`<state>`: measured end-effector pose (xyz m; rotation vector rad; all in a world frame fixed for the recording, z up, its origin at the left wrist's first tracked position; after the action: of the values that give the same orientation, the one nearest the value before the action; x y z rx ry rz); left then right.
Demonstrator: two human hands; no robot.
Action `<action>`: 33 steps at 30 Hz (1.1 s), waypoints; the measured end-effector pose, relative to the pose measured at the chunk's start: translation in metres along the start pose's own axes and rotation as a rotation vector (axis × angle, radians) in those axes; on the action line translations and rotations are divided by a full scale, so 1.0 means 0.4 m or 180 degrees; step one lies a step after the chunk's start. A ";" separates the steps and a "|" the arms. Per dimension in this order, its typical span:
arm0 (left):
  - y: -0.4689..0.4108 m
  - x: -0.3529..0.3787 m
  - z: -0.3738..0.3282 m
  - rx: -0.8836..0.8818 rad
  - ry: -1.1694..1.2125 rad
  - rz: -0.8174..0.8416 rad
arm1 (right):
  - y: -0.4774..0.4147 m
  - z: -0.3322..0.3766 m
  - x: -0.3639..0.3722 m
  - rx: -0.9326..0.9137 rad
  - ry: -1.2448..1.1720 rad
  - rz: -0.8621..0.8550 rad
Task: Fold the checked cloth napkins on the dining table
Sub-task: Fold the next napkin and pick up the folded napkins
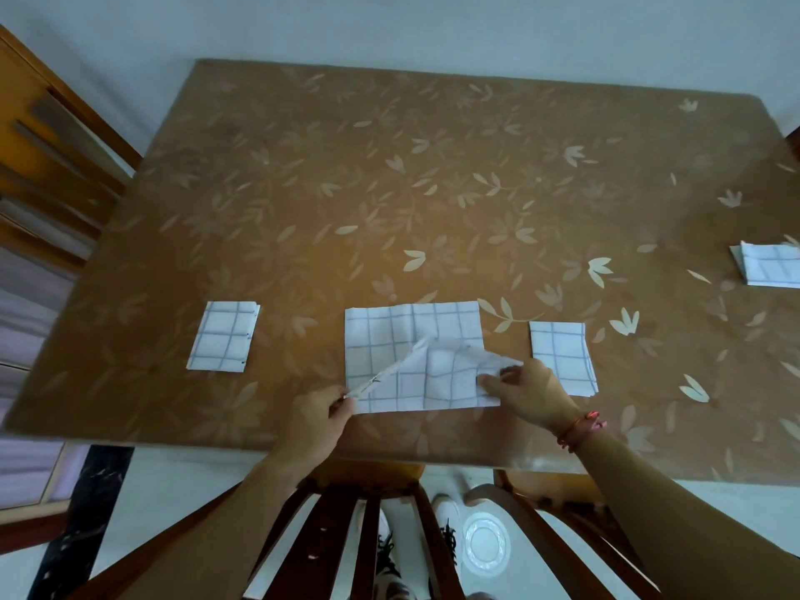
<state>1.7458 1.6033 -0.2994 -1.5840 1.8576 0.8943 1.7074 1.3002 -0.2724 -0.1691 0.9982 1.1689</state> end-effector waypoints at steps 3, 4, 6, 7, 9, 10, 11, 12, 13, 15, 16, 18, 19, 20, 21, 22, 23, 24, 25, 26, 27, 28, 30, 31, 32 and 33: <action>-0.010 0.000 0.010 -0.0158 0.0024 -0.0012 | -0.034 -0.005 -0.001 0.0023 -0.0107 -0.0140; -0.013 -0.004 0.012 -0.0214 0.0027 -0.0025 | -0.034 -0.001 -0.007 0.0126 -0.0132 -0.0215; -0.023 -0.007 0.018 -0.0346 0.0058 -0.0041 | -0.047 -0.014 0.006 0.0245 -0.0177 -0.0205; -0.025 -0.008 0.019 -0.0407 0.0078 -0.0062 | -0.051 -0.012 0.006 0.0284 -0.0226 -0.0203; -0.025 -0.015 0.015 -0.0496 0.0111 -0.0075 | -0.058 -0.012 0.010 0.0356 -0.0313 -0.0236; -0.025 -0.017 0.015 -0.0518 0.0114 -0.0070 | -0.060 -0.020 0.013 0.0435 -0.0304 -0.0194; -0.026 -0.019 0.016 -0.0543 0.0124 -0.0056 | -0.061 -0.028 0.018 0.0487 -0.0272 -0.0121; -0.025 -0.021 0.018 -0.0599 0.0129 -0.0045 | -0.055 -0.028 0.018 0.0541 -0.0234 -0.0082; -0.024 -0.020 0.021 -0.0666 0.0187 -0.0036 | -0.053 -0.034 0.020 0.0574 -0.0224 -0.0029; -0.021 -0.019 0.025 -0.0815 0.0329 -0.0052 | -0.047 -0.045 0.023 0.0590 -0.0173 0.0052; -0.018 -0.019 0.023 -0.0883 0.0384 -0.0054 | -0.042 -0.043 0.022 0.0609 -0.0135 0.0088; -0.014 -0.016 0.016 -0.0972 0.0508 -0.0037 | -0.040 -0.043 0.024 0.0655 -0.0192 0.0109; -0.013 -0.014 0.012 -0.0995 0.0535 -0.0030 | -0.040 -0.046 0.026 0.0673 -0.0301 0.0134; -0.012 -0.014 0.008 -0.1008 0.0536 -0.0037 | -0.035 -0.042 0.024 0.0747 -0.0428 0.0164; -0.011 -0.013 0.006 -0.1024 0.0542 -0.0038 | -0.032 -0.045 0.025 0.0815 -0.0597 0.0261; -0.011 -0.012 0.005 -0.1047 0.0567 -0.0044 | -0.027 -0.043 0.027 0.0873 -0.0748 0.0402; -0.010 -0.011 0.004 -0.1066 0.0576 -0.0038 | -0.026 -0.048 0.033 0.0881 -0.0847 0.0544; -0.008 -0.011 0.004 -0.1075 0.0576 -0.0034 | -0.021 -0.048 0.035 0.0893 -0.0883 0.0630; -0.006 -0.010 0.005 -0.1074 0.0560 -0.0028 | -0.020 -0.053 0.039 0.0876 -0.0852 0.0657; -0.004 -0.009 0.007 -0.1073 0.0537 -0.0031 | -0.021 -0.058 0.042 0.0873 -0.0825 0.0623; -0.004 -0.008 0.008 -0.1072 0.0511 -0.0042 | -0.022 -0.064 0.046 0.0863 -0.0793 0.0560; -0.003 -0.006 0.011 -0.1077 0.0499 -0.0066 | -0.022 -0.068 0.048 0.0869 -0.0796 0.0488; -0.006 -0.003 0.017 -0.1083 0.0496 -0.0142 | -0.022 -0.069 0.052 0.0849 -0.0800 0.0392; -0.007 -0.003 0.019 -0.1078 0.0488 -0.0179 | -0.023 -0.069 0.052 0.0824 -0.0791 0.0349; -0.009 -0.002 0.021 -0.1076 0.0481 -0.0213 | -0.024 -0.069 0.053 0.0800 -0.0769 0.0291; -0.010 -0.002 0.022 -0.1075 0.0475 -0.0239 | -0.026 -0.068 0.053 0.0761 -0.0735 0.0234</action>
<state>1.7497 1.6101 -0.3051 -1.9569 1.8018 1.1292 1.7013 1.2942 -0.3074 0.1902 0.9356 1.0975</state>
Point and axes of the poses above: each hand's wrist, its own y-axis away from the middle knuckle, its own x-axis out of the palm, z = x × y, the point moved 4 cm from there along -y, towards the middle knuckle, and after that the axes turned 14 degrees about -z, right-handed, at the moved point
